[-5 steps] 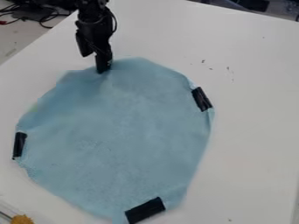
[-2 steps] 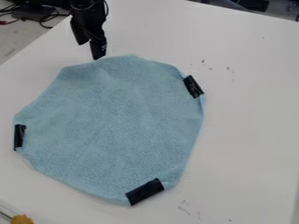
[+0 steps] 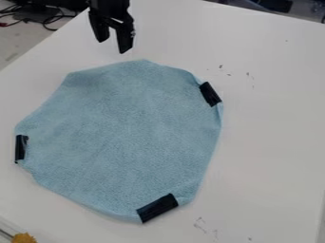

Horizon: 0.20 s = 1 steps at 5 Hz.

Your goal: Unfold the cloth right to left

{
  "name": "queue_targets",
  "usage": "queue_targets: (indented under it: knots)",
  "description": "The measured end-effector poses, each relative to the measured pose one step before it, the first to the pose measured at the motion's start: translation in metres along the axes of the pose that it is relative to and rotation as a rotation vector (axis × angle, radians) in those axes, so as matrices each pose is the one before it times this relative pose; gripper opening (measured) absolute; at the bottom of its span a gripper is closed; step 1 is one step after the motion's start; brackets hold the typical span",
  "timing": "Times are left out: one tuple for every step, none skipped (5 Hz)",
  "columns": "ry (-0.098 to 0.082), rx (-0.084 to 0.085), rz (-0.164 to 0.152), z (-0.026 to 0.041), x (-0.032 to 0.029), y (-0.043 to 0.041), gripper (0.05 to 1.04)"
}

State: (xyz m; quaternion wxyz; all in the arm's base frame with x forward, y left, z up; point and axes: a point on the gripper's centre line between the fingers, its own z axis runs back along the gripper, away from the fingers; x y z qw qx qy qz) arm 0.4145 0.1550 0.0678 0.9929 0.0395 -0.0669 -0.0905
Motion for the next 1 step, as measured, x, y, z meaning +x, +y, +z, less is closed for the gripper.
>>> queue_targets:
  knots:
    - [0.0221,-0.0067,0.0145,-0.00241,-0.00141,-0.01100,0.999]
